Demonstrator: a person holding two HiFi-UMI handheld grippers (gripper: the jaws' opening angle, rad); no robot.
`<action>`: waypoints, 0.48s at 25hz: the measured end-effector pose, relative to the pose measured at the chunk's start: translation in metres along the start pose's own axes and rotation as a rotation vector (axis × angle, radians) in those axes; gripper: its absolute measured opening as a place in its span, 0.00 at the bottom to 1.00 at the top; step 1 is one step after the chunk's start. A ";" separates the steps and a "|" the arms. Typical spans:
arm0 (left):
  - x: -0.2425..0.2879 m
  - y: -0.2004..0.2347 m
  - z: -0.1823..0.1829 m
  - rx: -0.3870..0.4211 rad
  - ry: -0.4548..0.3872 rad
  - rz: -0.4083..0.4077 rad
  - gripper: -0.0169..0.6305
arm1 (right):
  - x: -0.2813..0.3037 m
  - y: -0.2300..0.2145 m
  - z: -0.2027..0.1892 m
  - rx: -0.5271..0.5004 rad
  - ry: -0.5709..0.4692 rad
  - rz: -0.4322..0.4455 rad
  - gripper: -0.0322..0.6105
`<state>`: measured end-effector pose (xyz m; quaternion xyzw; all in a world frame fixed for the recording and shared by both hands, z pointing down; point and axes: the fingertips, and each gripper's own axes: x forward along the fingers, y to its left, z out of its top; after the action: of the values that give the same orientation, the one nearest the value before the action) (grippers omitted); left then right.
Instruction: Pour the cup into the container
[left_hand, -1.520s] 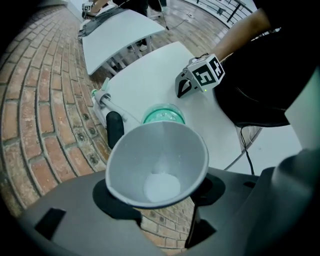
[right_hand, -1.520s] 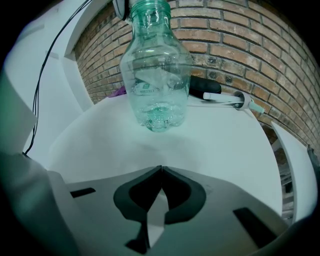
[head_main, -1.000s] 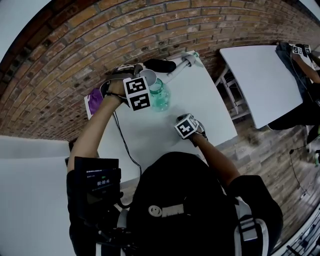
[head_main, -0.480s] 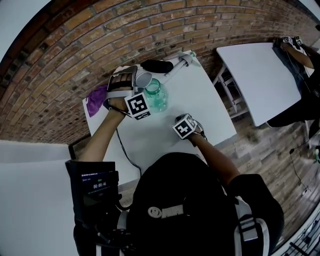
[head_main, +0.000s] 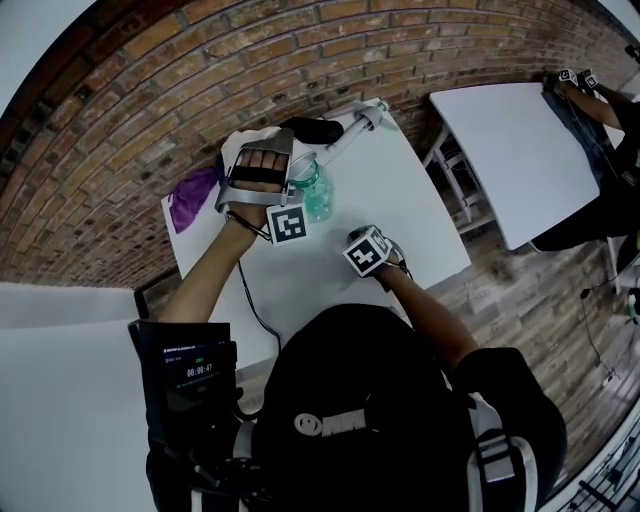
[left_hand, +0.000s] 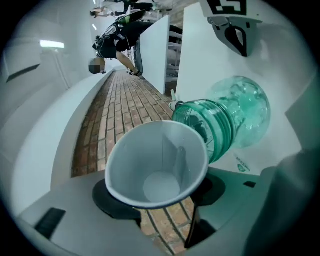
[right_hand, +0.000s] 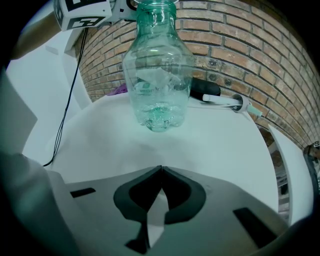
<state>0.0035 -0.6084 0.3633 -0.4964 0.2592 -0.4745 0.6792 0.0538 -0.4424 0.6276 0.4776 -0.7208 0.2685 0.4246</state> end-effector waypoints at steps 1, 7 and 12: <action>-0.001 0.000 0.000 0.017 0.000 0.012 0.48 | 0.000 0.000 0.000 0.000 0.000 -0.001 0.06; -0.003 -0.003 -0.001 0.045 0.005 0.023 0.48 | 0.000 0.001 0.000 -0.006 0.002 0.000 0.06; -0.003 -0.002 0.000 0.049 0.006 0.030 0.48 | -0.001 -0.001 0.000 -0.012 0.001 -0.002 0.06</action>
<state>0.0014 -0.6057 0.3652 -0.4741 0.2570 -0.4722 0.6973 0.0545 -0.4421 0.6272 0.4755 -0.7216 0.2641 0.4282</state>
